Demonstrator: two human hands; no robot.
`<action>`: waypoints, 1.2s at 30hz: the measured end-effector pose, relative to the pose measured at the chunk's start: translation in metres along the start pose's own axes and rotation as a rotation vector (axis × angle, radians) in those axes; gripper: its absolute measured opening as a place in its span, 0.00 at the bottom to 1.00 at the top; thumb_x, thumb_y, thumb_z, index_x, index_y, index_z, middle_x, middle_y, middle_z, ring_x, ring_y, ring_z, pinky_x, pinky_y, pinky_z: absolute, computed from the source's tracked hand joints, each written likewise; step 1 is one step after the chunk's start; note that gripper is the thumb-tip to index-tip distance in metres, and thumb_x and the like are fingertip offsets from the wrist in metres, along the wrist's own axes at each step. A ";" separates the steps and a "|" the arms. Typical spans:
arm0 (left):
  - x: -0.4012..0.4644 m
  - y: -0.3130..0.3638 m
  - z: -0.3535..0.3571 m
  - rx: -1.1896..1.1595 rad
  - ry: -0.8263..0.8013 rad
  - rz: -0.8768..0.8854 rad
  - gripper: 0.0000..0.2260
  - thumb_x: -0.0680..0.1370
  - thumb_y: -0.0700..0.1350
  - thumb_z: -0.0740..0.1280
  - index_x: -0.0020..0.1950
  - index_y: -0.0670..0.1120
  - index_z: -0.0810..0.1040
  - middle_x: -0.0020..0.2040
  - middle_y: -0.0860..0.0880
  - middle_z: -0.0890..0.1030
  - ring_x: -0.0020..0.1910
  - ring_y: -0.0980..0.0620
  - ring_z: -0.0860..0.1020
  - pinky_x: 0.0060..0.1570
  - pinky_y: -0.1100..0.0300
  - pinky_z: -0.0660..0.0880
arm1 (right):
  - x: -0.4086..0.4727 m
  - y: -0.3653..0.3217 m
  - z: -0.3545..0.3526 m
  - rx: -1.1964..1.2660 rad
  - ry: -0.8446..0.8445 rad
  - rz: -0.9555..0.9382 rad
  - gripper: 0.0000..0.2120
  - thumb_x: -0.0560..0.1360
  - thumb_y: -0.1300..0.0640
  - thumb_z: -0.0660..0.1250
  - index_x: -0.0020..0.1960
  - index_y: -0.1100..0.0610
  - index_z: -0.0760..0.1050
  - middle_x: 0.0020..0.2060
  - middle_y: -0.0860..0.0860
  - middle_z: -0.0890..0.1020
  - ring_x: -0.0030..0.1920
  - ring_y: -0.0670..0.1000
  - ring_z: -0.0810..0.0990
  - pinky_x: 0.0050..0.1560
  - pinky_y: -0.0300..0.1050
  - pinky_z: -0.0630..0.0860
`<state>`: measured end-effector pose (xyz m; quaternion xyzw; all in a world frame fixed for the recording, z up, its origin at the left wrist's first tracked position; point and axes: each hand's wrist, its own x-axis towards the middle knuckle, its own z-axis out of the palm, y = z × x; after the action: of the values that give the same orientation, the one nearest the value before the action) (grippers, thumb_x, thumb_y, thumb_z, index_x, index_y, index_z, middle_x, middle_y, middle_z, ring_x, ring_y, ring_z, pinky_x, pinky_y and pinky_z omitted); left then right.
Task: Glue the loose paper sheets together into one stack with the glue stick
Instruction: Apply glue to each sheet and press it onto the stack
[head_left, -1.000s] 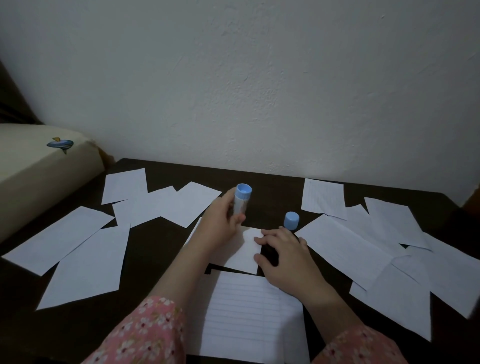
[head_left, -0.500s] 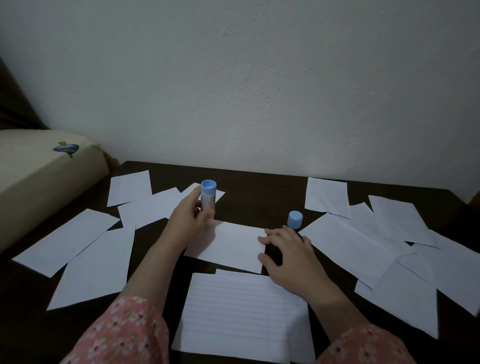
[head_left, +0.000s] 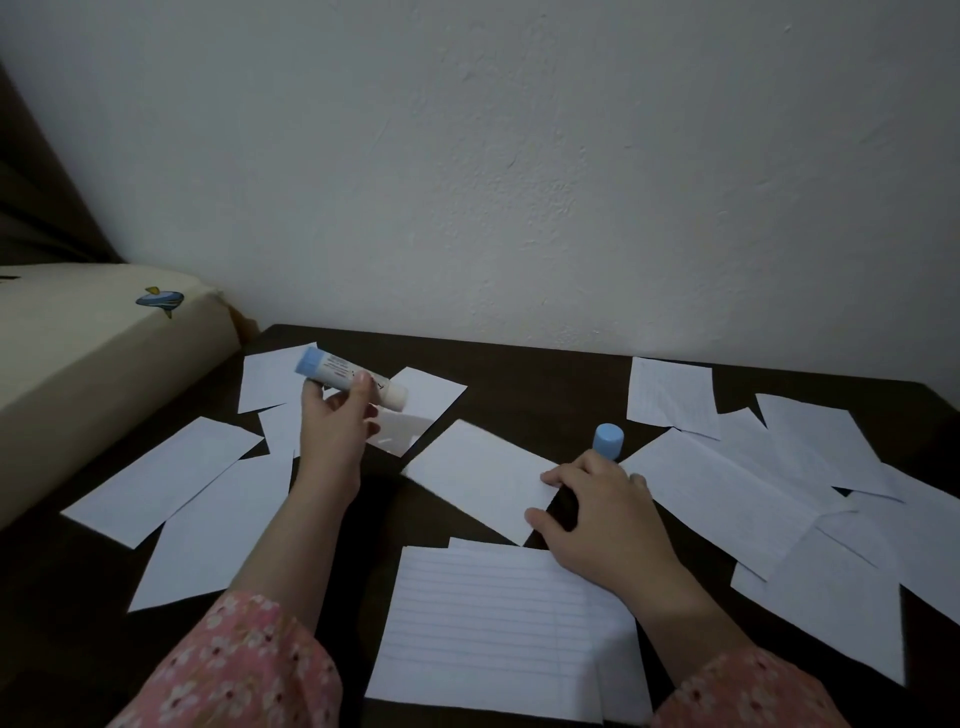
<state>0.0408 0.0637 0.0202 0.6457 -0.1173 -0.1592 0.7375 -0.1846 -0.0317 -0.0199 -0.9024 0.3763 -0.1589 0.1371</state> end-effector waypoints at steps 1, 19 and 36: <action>-0.001 0.000 0.000 0.012 -0.016 0.017 0.27 0.80 0.47 0.64 0.76 0.51 0.58 0.61 0.49 0.74 0.52 0.52 0.76 0.52 0.55 0.75 | 0.000 -0.002 -0.001 -0.034 0.008 0.013 0.23 0.73 0.35 0.62 0.65 0.43 0.70 0.58 0.43 0.71 0.61 0.44 0.69 0.68 0.49 0.64; -0.046 -0.003 0.030 0.368 -0.518 0.168 0.22 0.77 0.49 0.67 0.69 0.57 0.65 0.59 0.54 0.74 0.59 0.51 0.75 0.58 0.48 0.76 | 0.002 0.000 0.002 0.071 0.127 0.006 0.11 0.81 0.51 0.59 0.60 0.48 0.75 0.56 0.45 0.73 0.55 0.43 0.70 0.60 0.39 0.69; -0.064 -0.017 0.041 0.773 -0.844 0.421 0.20 0.75 0.46 0.71 0.64 0.59 0.71 0.53 0.58 0.77 0.51 0.64 0.75 0.52 0.60 0.77 | 0.000 0.015 -0.005 -0.001 -0.099 -0.014 0.19 0.78 0.44 0.60 0.68 0.42 0.68 0.70 0.45 0.62 0.72 0.47 0.57 0.71 0.48 0.54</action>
<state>-0.0349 0.0489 0.0108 0.7109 -0.5738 -0.1981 0.3553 -0.1958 -0.0424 -0.0204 -0.9119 0.3627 -0.1150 0.1536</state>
